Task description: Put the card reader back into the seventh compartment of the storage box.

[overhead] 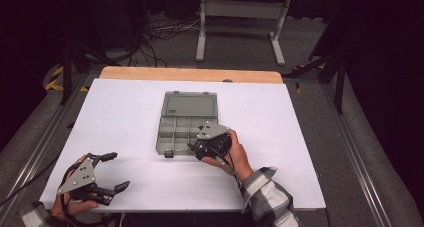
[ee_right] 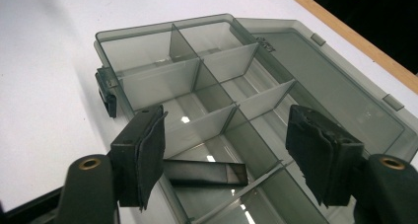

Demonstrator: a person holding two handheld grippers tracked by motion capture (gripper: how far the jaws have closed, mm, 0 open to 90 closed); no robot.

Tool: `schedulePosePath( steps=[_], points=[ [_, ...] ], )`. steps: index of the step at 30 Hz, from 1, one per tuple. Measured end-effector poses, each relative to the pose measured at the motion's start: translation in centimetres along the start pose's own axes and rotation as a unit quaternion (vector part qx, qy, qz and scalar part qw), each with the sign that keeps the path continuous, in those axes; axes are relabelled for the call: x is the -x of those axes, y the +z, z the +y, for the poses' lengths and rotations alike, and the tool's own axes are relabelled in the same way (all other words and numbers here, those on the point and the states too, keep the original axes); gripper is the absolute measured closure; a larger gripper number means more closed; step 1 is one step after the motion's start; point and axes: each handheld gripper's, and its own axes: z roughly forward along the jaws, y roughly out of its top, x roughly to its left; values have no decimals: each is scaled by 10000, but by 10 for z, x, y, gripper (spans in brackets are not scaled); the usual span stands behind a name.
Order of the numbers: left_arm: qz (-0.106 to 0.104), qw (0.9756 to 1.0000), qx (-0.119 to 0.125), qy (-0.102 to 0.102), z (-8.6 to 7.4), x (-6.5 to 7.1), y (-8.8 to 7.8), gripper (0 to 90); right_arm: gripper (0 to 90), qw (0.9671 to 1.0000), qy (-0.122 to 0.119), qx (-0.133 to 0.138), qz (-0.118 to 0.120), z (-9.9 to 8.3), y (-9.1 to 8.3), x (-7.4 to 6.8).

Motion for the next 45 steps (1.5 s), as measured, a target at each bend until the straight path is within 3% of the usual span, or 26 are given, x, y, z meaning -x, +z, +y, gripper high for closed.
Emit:
schedulePosePath(
  steps=[26,45],
  points=[
    [-42,10000,-5,-27,0,0,1,68,294,9985,-83,465,-277,7,-25,-1],
    [-25,10000,-9,-28,-1,0,1,67,175,9955,-77,772,-550,8,-41,-4]
  ],
)
